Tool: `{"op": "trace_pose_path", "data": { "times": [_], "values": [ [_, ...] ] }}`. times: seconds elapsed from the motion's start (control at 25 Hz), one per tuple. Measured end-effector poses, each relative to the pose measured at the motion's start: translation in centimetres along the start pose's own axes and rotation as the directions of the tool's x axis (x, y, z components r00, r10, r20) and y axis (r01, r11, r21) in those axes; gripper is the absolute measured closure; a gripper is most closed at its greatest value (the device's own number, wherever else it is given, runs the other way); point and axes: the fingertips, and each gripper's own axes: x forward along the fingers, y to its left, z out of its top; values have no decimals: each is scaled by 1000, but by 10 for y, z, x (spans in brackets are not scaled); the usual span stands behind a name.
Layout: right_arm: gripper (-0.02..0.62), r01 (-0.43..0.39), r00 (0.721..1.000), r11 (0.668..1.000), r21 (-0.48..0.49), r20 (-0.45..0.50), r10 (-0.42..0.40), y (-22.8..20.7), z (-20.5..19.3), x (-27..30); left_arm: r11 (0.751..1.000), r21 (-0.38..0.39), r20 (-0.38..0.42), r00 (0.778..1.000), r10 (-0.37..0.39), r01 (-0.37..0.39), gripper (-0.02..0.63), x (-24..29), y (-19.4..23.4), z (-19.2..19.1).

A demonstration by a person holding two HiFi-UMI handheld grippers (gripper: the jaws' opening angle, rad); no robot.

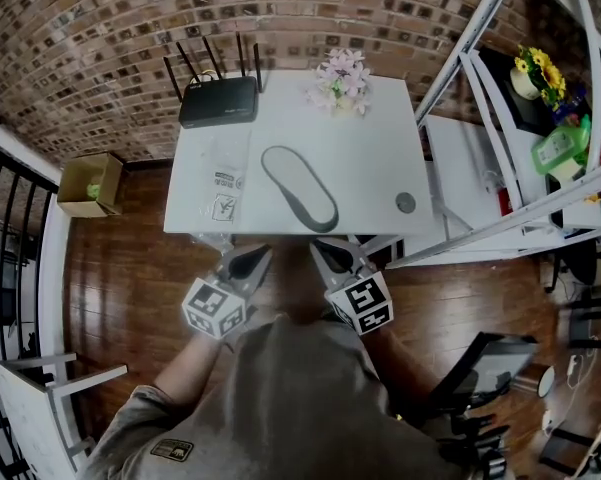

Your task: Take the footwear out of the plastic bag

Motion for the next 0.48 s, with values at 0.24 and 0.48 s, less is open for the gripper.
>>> {"op": "trace_pose_path", "data": {
  "times": [0.24, 0.48],
  "values": [
    [583, 23, 1000, 1000, -2, -2, -23, 4, 3, 8, 1000, -2, -3, 1000, -16, 16, 603, -6, 10, 0],
    [583, 44, 999, 999, 2, 4, -44, 7, 6, 12, 999, 0, -7, 999, -36, 36, 603, -8, 14, 1]
  ]
}}
